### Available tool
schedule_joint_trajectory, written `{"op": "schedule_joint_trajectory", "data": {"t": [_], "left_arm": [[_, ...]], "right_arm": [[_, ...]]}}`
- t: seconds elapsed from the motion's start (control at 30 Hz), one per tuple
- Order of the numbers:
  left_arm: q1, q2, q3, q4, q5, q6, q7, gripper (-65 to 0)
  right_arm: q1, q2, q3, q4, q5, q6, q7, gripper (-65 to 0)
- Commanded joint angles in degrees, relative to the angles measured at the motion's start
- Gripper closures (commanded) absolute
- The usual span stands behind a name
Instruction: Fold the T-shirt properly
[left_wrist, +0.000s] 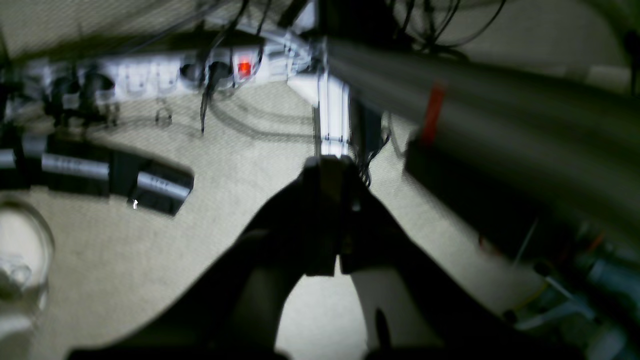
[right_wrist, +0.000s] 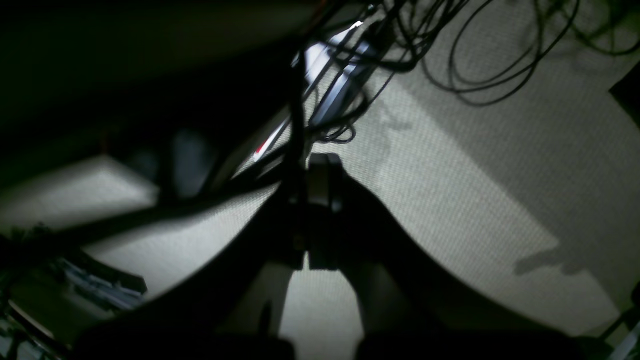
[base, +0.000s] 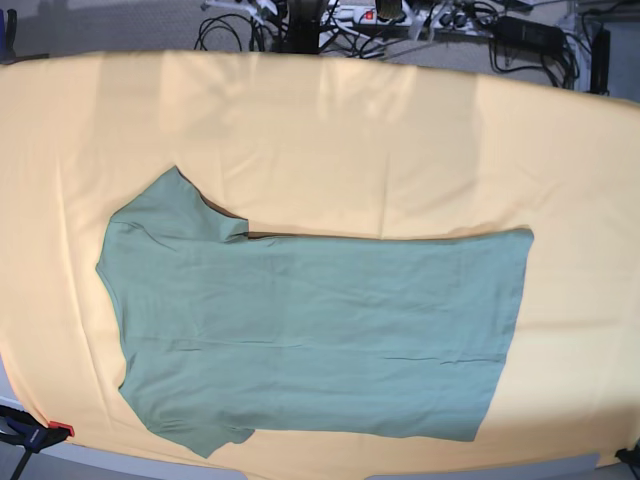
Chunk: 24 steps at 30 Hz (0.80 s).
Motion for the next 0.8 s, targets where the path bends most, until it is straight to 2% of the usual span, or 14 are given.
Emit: {"op": "schedule_joint_trajectory", "data": {"t": [0.0,0.13,0.2,0.3,0.4,0.5,0.57,0.67,0.77], "left_arm": [[2.6,-0.9,0.1,2.6,-0.8,-1.2,0.2,0.0],[10.9,-4.8,0.1,14.2,-4.0,-4.8,2.8,0.0],[15.1,-6.4,0.0,20.9,-7.4,-4.8,5.3,0.0],[21.2,-9.3,0.0,31.8,-8.9,-4.5,7.5,0.0],[26.7,-12.3,-1.1,43.5,-7.8,-3.4,7.8,0.0],[31.5,-13.9,-4.2,55.6,-6.0,-3.3,12.1,0.0],[34.4,-14.8,-6.8,63.3,-6.0,-3.3,14.7,0.0],[38.3,-16.5,-11.3,73.1,-6.1,-3.3,15.3,0.0],[40.7,-17.8,-16.1,81.4,-7.1,-3.9,17.0,0.0]], "right_arm": [[-2.3,0.5,-0.1,3.0,0.3,0.7,0.0,0.0],[-10.8,3.9,-0.1,15.5,0.3,2.6,0.0,0.0],[-15.5,5.8,-0.1,22.3,0.3,3.3,-0.9,0.0],[-22.0,8.6,-0.1,33.2,0.3,1.8,-4.5,0.0],[-28.2,11.8,-0.1,45.4,0.3,-1.9,-8.7,0.0],[-34.6,15.0,-0.1,58.6,-0.7,-5.7,-12.7,0.0],[-38.8,16.5,-0.1,66.9,-4.6,-8.1,-15.1,0.0],[-44.2,17.8,-0.1,77.1,-11.0,-12.9,-18.4,0.0],[-48.5,18.8,-0.1,84.6,-15.3,-16.2,-19.8,0.0]]}}
